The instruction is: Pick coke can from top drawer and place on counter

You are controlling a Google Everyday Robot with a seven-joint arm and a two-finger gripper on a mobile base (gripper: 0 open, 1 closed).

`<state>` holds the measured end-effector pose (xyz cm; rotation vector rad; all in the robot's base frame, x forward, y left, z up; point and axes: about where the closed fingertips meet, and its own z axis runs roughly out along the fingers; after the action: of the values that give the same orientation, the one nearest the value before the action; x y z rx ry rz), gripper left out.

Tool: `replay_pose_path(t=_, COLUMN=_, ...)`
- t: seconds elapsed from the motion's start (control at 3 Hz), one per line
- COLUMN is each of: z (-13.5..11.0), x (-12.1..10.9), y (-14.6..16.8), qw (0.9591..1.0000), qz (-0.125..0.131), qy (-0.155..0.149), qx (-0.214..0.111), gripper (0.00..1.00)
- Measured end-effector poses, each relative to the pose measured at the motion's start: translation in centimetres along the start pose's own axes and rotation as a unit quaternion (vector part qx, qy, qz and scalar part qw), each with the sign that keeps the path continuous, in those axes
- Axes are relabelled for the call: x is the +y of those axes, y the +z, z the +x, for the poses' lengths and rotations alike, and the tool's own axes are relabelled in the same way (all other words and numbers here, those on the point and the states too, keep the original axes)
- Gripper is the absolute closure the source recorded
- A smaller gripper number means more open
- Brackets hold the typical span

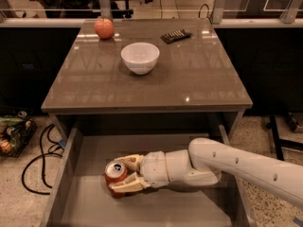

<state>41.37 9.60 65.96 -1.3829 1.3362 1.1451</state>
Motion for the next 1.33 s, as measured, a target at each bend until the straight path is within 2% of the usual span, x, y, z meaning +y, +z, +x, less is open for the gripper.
replay_pose_path(t=0.33, z=0.0, x=0.0, y=0.0, qw=1.0000, qz=0.000, qy=0.000, qx=0.000, gripper=1.00)
replay_pose_path(t=0.67, z=-1.8, x=-0.2, y=-0.8, qw=0.9999, qz=0.004, qy=-0.012, qx=0.007, gripper=1.00)
replay_pose_path(t=1.0, z=-5.4, x=-0.3, y=-4.0, qw=0.9992, qz=0.023, qy=-0.032, qx=0.000, gripper=1.00)
replay_pose_path(t=1.33, z=-8.0, x=-0.6, y=-7.6, qw=0.9983, qz=0.045, qy=-0.036, qx=-0.010, gripper=1.00)
